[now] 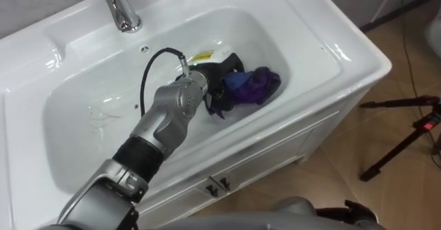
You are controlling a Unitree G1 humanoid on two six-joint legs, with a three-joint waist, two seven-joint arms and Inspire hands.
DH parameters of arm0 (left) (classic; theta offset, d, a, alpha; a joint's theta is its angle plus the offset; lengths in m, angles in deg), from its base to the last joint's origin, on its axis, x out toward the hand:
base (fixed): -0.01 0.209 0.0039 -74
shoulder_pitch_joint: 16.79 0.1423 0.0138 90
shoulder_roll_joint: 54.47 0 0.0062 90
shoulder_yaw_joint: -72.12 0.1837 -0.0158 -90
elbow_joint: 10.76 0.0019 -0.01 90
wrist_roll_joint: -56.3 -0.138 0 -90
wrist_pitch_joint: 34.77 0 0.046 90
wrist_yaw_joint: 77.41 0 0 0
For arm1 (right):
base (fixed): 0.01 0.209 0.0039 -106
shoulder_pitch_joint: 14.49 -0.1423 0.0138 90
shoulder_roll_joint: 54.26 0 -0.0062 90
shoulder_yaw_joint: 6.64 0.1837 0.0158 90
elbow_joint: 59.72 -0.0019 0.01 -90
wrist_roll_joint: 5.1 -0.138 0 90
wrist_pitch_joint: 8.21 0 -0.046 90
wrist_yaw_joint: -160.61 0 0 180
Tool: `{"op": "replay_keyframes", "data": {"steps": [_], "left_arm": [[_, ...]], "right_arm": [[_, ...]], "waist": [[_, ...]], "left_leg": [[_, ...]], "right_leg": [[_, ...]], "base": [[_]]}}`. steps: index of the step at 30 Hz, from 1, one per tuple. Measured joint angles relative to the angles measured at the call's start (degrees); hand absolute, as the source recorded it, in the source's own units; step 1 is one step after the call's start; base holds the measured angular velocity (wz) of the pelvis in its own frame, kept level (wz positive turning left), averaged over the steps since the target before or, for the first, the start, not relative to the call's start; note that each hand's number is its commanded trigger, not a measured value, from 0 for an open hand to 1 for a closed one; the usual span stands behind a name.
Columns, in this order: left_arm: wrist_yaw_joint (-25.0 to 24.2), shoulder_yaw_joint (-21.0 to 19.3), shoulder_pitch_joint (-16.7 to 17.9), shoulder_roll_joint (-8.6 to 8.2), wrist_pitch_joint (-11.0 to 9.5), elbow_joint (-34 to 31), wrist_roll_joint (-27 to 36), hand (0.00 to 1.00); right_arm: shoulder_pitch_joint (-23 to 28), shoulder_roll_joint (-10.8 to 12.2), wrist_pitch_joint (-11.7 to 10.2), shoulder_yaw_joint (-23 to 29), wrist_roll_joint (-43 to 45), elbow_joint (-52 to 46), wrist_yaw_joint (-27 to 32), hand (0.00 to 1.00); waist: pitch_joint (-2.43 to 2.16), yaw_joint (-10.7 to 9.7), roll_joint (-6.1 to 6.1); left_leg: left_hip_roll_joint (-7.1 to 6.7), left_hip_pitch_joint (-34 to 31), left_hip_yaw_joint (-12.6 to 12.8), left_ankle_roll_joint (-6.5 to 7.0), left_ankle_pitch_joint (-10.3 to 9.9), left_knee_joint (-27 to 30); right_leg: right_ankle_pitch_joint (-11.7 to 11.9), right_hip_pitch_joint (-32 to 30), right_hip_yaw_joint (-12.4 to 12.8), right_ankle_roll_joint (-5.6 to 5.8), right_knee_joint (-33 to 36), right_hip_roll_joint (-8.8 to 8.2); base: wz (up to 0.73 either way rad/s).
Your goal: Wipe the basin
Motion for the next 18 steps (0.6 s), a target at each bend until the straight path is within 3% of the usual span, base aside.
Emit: {"op": "replay_keyframes", "data": {"steps": [4,8,11,15,18], "left_arm": [[2.2,-1.7,1.8,-0.21,-0.1,2.6,0.0,1.0],[3.8,-6.7,3.7,-0.36,-1.4,6.8,-3.1,1.0],[5.1,-11.2,6.1,0.58,-1.3,8.2,-4.7,1.0],[7.2,-13.7,9.3,2.3,-1.4,8.4,-5.1,1.0],[7.6,-16.1,9.9,2.52,-1.4,9.4,-5.8,1.0]], "right_arm": [[0.9,-0.1,0.9,0.5,1.4,-1.3,0.1,0.0],[2.4,0.1,1.1,2.1,3.8,-1.6,0.3,0.0],[3.0,0.1,2.3,2.3,7.3,-1.6,0.5,0.0],[4.3,0.1,3.7,2.3,11.7,-1.8,1.0,0.0],[5.1,0.2,5.0,2.3,16.2,-1.9,1.0,0.0]], "waist": [[0.14,0.5,-0.17],[0.27,2.8,-0.44],[0.08,3.4,-0.72],[-0.06,5.2,-0.76],[-0.25,6.1,-0.84]], "left_leg": [[0.05,1.9,0.3,-0.01,0.0,-0.2],[0.37,2.6,1.1,-0.02,0.0,-0.5],[0.49,2.6,1.2,-0.03,0.0,-0.4],[0.56,3.2,2.0,-0.03,0.0,-0.4],[0.57,3.4,2.1,-0.03,0.0,-0.3]], "right_leg": [[0.0,1.3,0.8,0.0,0.0,0.08],[0.0,1.5,1.6,-0.06,0.2,0.42],[0.1,1.4,1.7,-0.11,0.3,0.56],[0.1,1.6,2.9,-0.1,0.1,0.69],[0.1,1.7,3.1,-0.1,0.2,0.7]], "base": [[-0.14],[-0.09],[-0.02],[-0.1],[-0.04]]}}
